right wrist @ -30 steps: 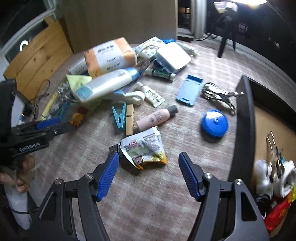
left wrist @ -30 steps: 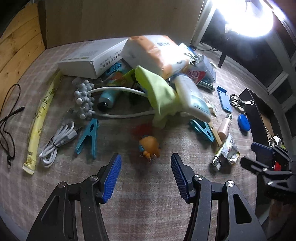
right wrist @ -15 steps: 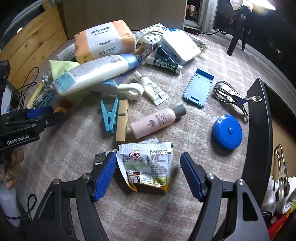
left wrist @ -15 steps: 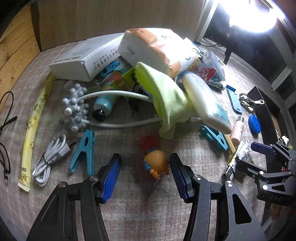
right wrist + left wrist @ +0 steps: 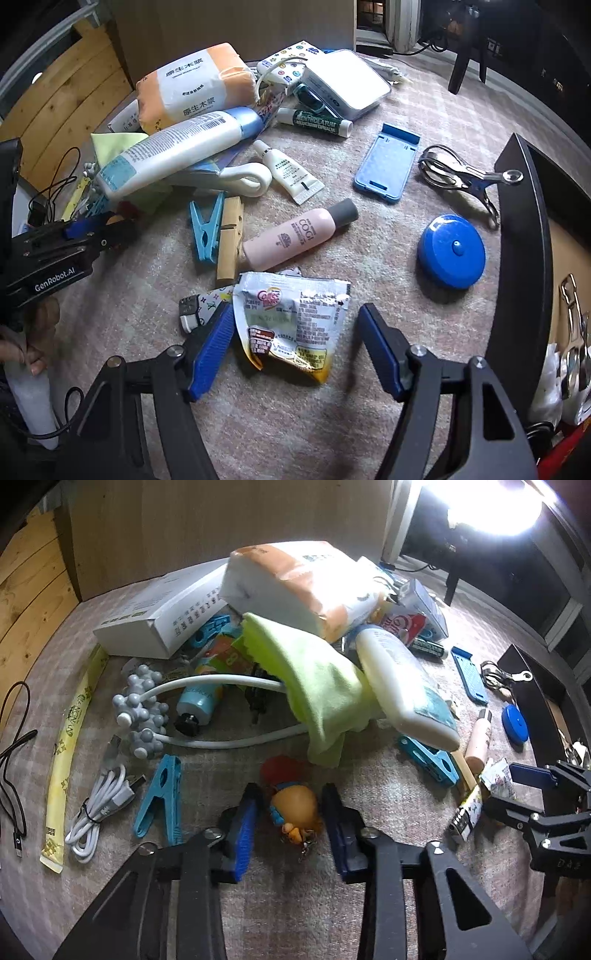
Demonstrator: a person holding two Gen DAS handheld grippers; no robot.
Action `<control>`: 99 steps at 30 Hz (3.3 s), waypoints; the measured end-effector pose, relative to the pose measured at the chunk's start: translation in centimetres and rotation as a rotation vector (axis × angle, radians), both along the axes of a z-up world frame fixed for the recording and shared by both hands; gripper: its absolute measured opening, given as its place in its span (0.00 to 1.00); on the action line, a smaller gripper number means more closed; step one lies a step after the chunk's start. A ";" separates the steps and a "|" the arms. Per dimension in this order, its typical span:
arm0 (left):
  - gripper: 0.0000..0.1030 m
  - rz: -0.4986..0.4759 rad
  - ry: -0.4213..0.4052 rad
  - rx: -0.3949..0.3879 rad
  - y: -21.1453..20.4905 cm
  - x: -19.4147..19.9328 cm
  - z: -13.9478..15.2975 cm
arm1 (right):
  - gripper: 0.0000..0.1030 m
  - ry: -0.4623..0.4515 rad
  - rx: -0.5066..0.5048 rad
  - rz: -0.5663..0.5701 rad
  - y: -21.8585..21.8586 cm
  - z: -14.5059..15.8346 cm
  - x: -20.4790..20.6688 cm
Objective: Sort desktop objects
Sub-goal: 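Grasp the orange toy keychain with the left gripper while the right grasps a snack wrapper, then carry the toy keychain and snack wrapper into the tray and release both, then grasp the white USB cable with the left gripper while the right grasps a blue clothespin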
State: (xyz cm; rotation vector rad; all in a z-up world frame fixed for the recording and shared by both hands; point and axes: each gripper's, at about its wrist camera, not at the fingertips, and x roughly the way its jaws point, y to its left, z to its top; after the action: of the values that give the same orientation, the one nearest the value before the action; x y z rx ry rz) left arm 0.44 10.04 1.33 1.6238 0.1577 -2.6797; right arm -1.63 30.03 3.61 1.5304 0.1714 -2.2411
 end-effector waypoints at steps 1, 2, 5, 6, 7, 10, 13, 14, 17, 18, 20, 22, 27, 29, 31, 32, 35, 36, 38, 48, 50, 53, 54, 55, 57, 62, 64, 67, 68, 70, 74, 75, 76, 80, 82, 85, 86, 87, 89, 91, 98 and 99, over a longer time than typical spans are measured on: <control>0.28 -0.003 0.001 -0.004 0.1 0.1 0.0 | 0.57 -0.002 -0.002 0.002 0.0 0.1 0.0; 0.26 -0.007 0.001 -0.008 0.3 0.1 0.0 | 0.56 -0.006 0.003 0.003 0.0 0.1 0.1; 0.21 -0.004 0.000 -0.002 0.2 0.2 0.0 | 0.48 -0.001 0.018 0.009 0.1 0.3 0.4; 0.21 -0.004 0.000 0.002 0.2 0.3 0.0 | 0.47 -0.004 0.014 0.007 0.2 0.4 0.5; 0.21 -0.006 -0.001 0.003 0.1 0.3 0.0 | 0.46 -0.005 0.010 0.004 0.4 0.4 0.6; 0.21 -0.004 0.001 0.003 0.2 0.6 -0.1 | 0.43 0.003 0.015 -0.002 0.4 0.6 0.8; 0.21 0.004 -0.003 0.018 0.1 0.9 0.0 | 0.41 0.005 0.015 -0.011 0.5 0.8 1.0; 0.21 0.007 -0.005 0.020 0.1 1.1 0.1 | 0.40 0.004 0.012 -0.016 0.5 0.9 1.1; 0.21 0.016 -0.006 0.027 -0.3 1.7 0.4 | 0.37 0.012 -0.002 -0.028 0.7 1.5 1.3; 0.21 0.022 -0.004 0.028 -0.3 1.9 0.6 | 0.37 0.018 -0.009 -0.030 0.9 1.7 1.4; 0.21 0.024 0.003 0.035 -0.3 2.3 1.1 | 0.14 0.026 -0.022 -0.033 1.0 2.4 1.4; 0.21 0.017 0.014 0.035 -0.1 2.6 1.6 | 0.14 0.036 -0.030 -0.041 1.3 3.0 1.6; 0.21 0.009 0.022 0.024 0.6 3.0 2.1 | 0.12 0.019 -0.049 -0.049 2.1 2.4 2.1; 0.21 0.009 0.022 0.022 0.8 3.2 2.2 | 0.09 0.021 -0.070 -0.045 2.7 2.1 2.3; 0.21 0.012 0.026 0.022 0.8 3.5 2.5 | 0.07 0.030 -0.086 -0.046 2.3 2.3 2.3; 0.21 0.013 0.029 0.024 1.0 3.6 2.7 | 0.06 0.038 -0.086 -0.049 1.9 2.0 1.8; 0.21 0.003 0.044 0.031 1.6 3.8 3.4 | 0.06 0.049 -0.098 -0.064 2.2 2.4 1.6; 0.21 -0.002 0.049 0.033 1.8 3.8 3.6 | 0.06 0.056 -0.102 -0.071 2.5 2.7 1.7; 0.21 -0.016 0.063 0.042 2.6 3.8 4.3 | 0.06 0.070 -0.107 -0.082 3.1 3.3 1.9; 0.21 -0.156 0.117 0.085 10.2 3.0 7.4 | 0.06 0.175 -0.100 -0.187 8.4 6.8 3.4; 0.21 -0.186 0.122 0.091 12.0 2.7 7.8 | 0.06 0.191 -0.100 -0.214 9.9 7.5 4.0; 0.21 -0.233 0.126 0.104 14.8 2.7 8.4 | 0.06 0.210 -0.101 -0.261 12.3 8.2 4.9; 0.21 -0.251 0.123 0.113 15.8 2.7 8.5 | 0.06 0.214 -0.105 -0.277 13.2 8.5 5.1; 0.21 -0.264 0.121 0.118 16.5 2.6 8.5 | 0.06 0.218 -0.105 -0.294 14.2 8.7 5.3; 0.21 -0.306 0.118 0.123 19.0 2.6 8.7 | 0.06 0.225 -0.102 -0.334 16.2 9.1 5.7; 0.21 -0.398 0.108 0.128 24.4 3.2 9.0 | 0.07 0.231 -0.102 -0.425 20.8 9.6 6.9; 0.21 -0.429 0.101 0.132 26.2 3.4 9.0 | 0.07 0.232 -0.101 -0.463 22.6 9.6 7.4; 0.22 -0.470 0.088 0.135 29.1 3.6 9.1 | 0.07 0.233 -0.104 -0.512 25.2 9.4 8.3; 0.22 -0.485 0.084 0.136 30.0 3.6 9.0 | 0.07 0.233 -0.104 -0.525 25.9 9.3 8.6; 0.22 -0.508 0.079 0.131 31.6 3.7 9.0 | 0.07 0.232 -0.105 -0.555 27.4 9.2 9.1; 0.22 -0.540 0.075 0.123 33.8 3.8 9.0 | 0.07 0.232 -0.105 -0.596 29.8 9.1 9.8; 0.22 -0.543 0.073 0.124 34.2 3.8 9.0 | 0.07 0.232 -0.104 -0.605 30.3 9.1 10.0; 0.22 -0.546 0.072 0.126 34.5 3.8 9.0 | 0.07 0.232 -0.102 -0.611 30.6 9.0 10.1; 0.63 -0.547 0.079 0.113 35.6 3.9 9.4 | 0.24 0.233 -0.076 -0.631 31.5 9.0 10.2; 0.63 -0.549 0.096 0.110 35.7 4.1 9.5 | 0.47 0.242 -0.051 -0.657 31.8 9.2 10.4; 0.63 -0.545 0.105 0.084 35.7 4.3 9.7 | 0.54 0.264 -0.040 -0.651 31.6 9.6 10.4; 0.63 -0.540 0.105 0.082 35.6 4.3 9.6 | 0.54 0.264 -0.040 -0.644 31.5 9.6 10.3; 0.63 -0.535 0.104 0.082 35.4 4.2 9.6 | 0.54 0.264 -0.043 -0.637 31.4 9.6 10.3; 0.63 -0.521 0.104 0.077 34.7 4.1 9.6 | 0.54 0.264 -0.049 -0.625 31.0 9.6 10.1; 0.63 -0.499 0.104 0.074 33.7 3.9 9.5 | 0.54 0.257 -0.062 -0.608 30.6 9.5 9.6; 0.63 -0.415 0.094 0.057 29.6 3.0 9.2 | 0.54 0.243 -0.082 -0.536 27.9 9.5 8.3; 0.63 -0.406 0.093 0.056 29.1 2.9 9.1 | 0.54 0.240 -0.084 -0.525 27.4 9.5 8.0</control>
State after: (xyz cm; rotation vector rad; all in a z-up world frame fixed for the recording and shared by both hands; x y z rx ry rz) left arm 3.33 39.12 10.42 1.7078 -0.1117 -3.0730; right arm 6.40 57.44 13.15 1.3723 -0.2875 -2.7945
